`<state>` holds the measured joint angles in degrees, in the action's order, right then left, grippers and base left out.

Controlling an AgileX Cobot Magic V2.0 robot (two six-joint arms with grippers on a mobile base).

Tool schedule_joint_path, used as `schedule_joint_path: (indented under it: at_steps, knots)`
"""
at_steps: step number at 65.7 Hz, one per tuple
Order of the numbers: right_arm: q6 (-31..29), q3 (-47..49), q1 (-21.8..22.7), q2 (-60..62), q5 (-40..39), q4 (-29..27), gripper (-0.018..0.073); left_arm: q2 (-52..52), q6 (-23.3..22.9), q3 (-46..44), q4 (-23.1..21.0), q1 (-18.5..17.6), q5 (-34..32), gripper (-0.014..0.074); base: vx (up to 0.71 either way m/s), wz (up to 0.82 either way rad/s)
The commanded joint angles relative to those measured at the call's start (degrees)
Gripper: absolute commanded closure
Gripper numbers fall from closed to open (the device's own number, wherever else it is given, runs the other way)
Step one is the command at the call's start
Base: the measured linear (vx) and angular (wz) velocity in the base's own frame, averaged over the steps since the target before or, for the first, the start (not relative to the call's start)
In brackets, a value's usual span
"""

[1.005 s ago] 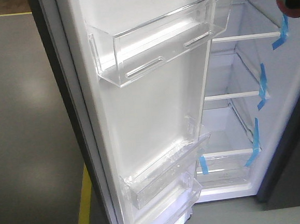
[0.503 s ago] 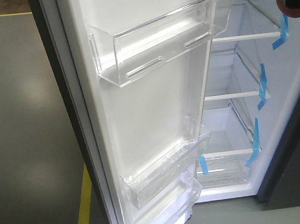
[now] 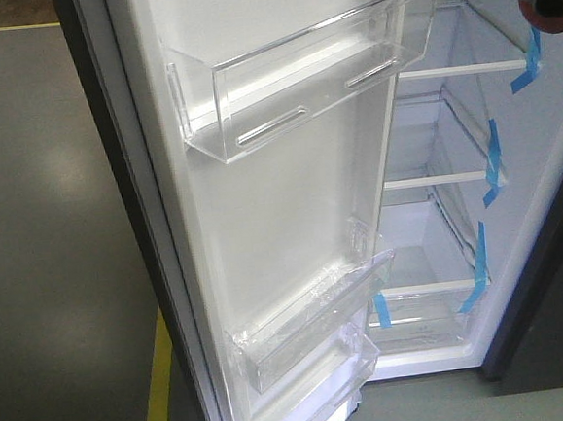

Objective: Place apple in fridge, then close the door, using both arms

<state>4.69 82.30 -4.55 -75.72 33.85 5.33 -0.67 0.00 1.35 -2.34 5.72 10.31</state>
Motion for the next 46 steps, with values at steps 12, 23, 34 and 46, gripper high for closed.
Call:
schedule_joint_path:
  at_steps: [12, 23, 34, 46]
  knots:
    - [-0.3, 1.7, 0.0, 1.7, -4.6, 0.5, 0.0391, -0.7, 0.0, -1.0, -0.5, -0.1, -4.1, 0.0602, 0.0, 0.0]
    - [-0.3, 1.7, 0.0, 1.7, -4.6, 0.5, 0.0391, -0.7, 0.0, -1.0, -0.5, -0.1, -4.1, 0.0602, 0.0, 0.0]
    - [-0.3, 1.7, 0.0, 1.7, -4.6, 0.5, 0.0391, -0.7, 0.0, -1.0, -0.5, -0.1, -4.1, 0.0602, 0.0, 0.0]
    - [-0.3, 1.7, 0.0, 1.7, -4.6, 0.5, 0.0391, -0.7, 0.0, -1.0, -0.5, -0.1, -4.1, 0.0602, 0.0, 0.0]
